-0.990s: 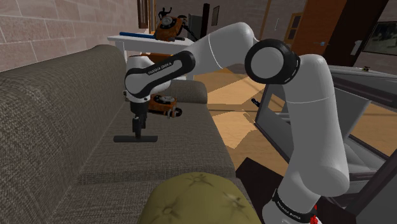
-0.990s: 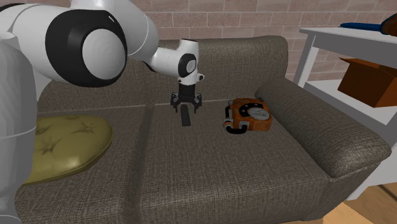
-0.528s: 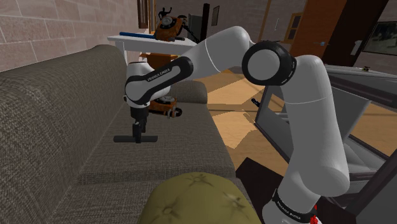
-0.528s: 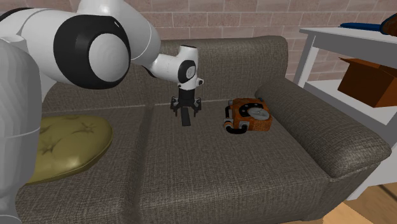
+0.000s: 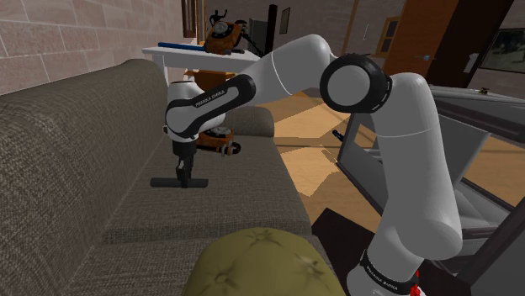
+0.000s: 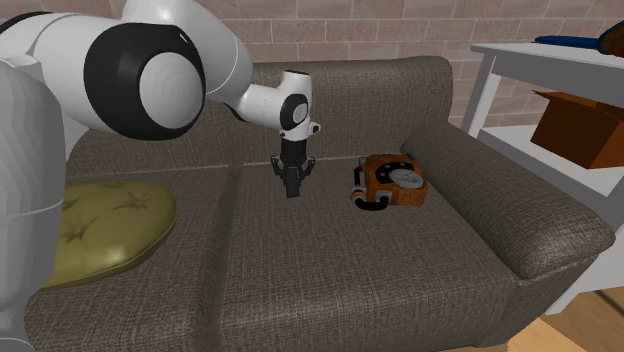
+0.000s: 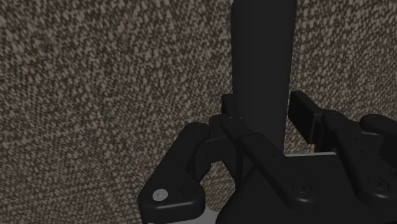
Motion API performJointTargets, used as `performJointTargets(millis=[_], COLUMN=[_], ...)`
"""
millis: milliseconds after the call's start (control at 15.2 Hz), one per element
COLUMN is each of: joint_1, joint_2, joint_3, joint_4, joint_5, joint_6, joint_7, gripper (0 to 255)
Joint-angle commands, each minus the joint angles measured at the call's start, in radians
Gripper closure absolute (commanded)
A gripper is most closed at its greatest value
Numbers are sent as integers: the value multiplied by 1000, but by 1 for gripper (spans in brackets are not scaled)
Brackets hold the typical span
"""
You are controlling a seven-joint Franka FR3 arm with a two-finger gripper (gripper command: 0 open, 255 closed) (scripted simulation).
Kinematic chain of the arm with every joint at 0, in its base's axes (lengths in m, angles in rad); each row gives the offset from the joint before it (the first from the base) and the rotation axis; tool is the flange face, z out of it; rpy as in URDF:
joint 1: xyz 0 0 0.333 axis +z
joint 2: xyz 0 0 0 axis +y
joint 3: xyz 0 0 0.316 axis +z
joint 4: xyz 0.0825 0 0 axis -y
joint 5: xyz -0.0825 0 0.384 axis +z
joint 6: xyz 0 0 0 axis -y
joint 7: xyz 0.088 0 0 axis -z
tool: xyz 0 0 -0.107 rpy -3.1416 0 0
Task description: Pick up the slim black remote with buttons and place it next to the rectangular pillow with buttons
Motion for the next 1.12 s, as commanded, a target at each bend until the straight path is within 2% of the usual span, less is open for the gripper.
performJointTargets(millis=[0, 330, 1056], joint_1=[1, 1, -1], joint_2=[2, 1, -59], joint_3=[1, 1, 4], joint_4=[-1, -2, 57], joint_5=[1, 1, 5], joint_6=[0, 0, -120], joint_7=[0, 1, 4], gripper=[255, 255, 255])
